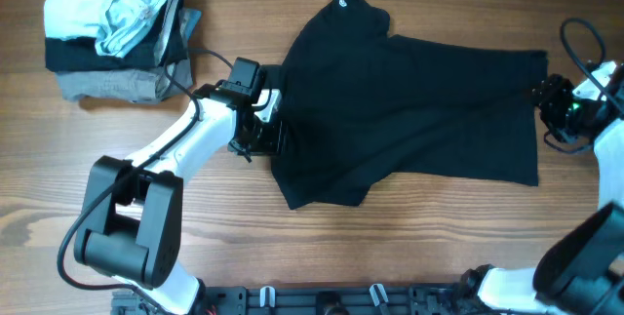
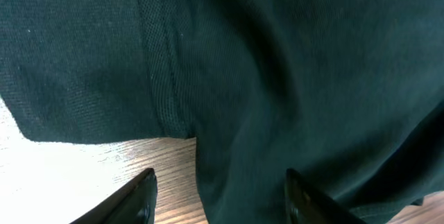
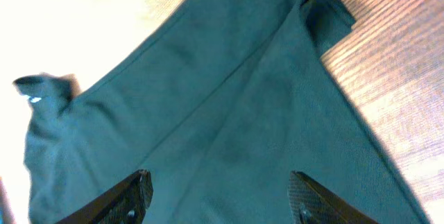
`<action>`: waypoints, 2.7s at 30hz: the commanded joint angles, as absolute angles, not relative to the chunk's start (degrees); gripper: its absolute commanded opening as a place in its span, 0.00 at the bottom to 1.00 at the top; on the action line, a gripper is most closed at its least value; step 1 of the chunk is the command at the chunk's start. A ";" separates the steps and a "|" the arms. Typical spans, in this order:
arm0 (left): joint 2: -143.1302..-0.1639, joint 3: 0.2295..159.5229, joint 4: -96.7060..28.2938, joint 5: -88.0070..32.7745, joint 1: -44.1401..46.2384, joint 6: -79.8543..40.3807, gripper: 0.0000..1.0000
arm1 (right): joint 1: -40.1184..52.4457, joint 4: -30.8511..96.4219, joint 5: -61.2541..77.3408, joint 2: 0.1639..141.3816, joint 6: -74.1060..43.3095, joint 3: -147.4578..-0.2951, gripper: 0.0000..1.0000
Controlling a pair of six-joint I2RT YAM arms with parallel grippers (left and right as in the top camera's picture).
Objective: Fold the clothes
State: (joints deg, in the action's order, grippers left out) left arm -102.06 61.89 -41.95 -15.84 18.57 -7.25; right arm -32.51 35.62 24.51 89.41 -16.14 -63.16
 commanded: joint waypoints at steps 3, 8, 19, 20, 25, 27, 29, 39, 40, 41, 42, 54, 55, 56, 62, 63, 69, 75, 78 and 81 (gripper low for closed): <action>-105.10 60.69 -41.69 -22.22 18.26 -4.45 0.50 | -32.58 42.09 26.94 84.73 -15.03 -63.96 0.68; -104.51 62.63 -37.01 -34.24 17.72 -5.06 0.04 | -32.32 43.57 27.07 84.88 -14.94 -63.35 0.68; -104.66 68.16 -15.86 -21.63 16.88 -12.36 0.04 | -27.03 42.98 23.03 86.48 -14.59 -63.24 0.69; -104.81 68.16 -16.21 -19.38 17.08 -12.36 0.14 | -26.50 42.98 22.13 86.91 -14.98 -63.24 0.69; -104.18 68.16 -21.39 -20.21 16.80 -12.25 0.76 | -25.89 43.38 18.81 89.43 -16.62 -63.24 0.70; -102.94 68.16 -25.17 -23.88 16.75 -12.25 0.79 | -25.89 43.38 18.81 89.82 -16.67 -63.24 0.70; -101.21 68.16 -31.94 -25.54 16.84 -12.25 0.80 | -25.89 43.35 18.81 89.80 -16.69 -63.26 0.70; -101.06 63.00 -52.03 -25.26 23.99 -4.47 0.67 | -25.89 43.46 17.54 89.80 -16.67 -63.26 0.70; -101.06 62.04 -51.96 -25.23 25.10 -4.47 0.67 | -25.89 43.66 17.54 89.80 -16.67 -63.26 0.70; -101.06 60.93 -51.92 -24.23 26.37 -4.47 0.66 | -25.89 43.90 17.54 89.80 -16.67 -63.26 0.70; -101.06 60.05 -51.53 -22.35 27.20 -4.49 0.65 | -25.89 44.05 17.52 89.80 -16.62 -63.26 0.70; -101.03 53.58 -42.48 -18.31 29.69 -11.49 0.04 | -25.89 44.45 17.54 89.80 -16.69 -63.26 0.70; -100.97 53.63 -43.57 -20.14 29.67 -12.25 0.04 | -25.89 44.45 17.54 89.80 -16.67 -63.26 0.70; -100.82 53.87 -45.60 -21.74 29.61 -12.84 0.04 | -25.89 44.45 17.52 89.80 -16.67 -63.26 0.70; -96.66 57.14 -66.35 -26.44 28.60 -15.14 0.04 | -25.89 44.10 17.52 89.80 -16.67 -63.26 0.70; -95.22 57.14 -67.66 -27.38 28.60 -15.92 0.04 | -25.89 43.99 17.52 89.80 -16.69 -63.26 0.70; -91.24 57.14 -70.30 -30.63 28.60 -16.60 0.04 | -25.89 44.27 17.52 89.80 -16.71 -63.26 0.70; -91.22 57.14 -75.83 -30.61 28.60 -17.02 0.09 | -25.89 44.45 15.14 89.80 -16.69 -63.26 0.71; -91.22 57.25 -75.44 -30.65 28.56 -16.99 0.60 | -25.89 44.42 15.16 89.80 -16.71 -63.26 0.71; -91.22 59.20 -72.31 -31.05 27.70 -16.71 0.65 | -25.89 44.40 15.14 89.80 -16.69 -63.26 0.71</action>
State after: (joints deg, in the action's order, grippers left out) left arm -91.92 56.55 -74.98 -29.78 28.80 -16.69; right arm -26.02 44.36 16.38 89.17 -16.40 -63.16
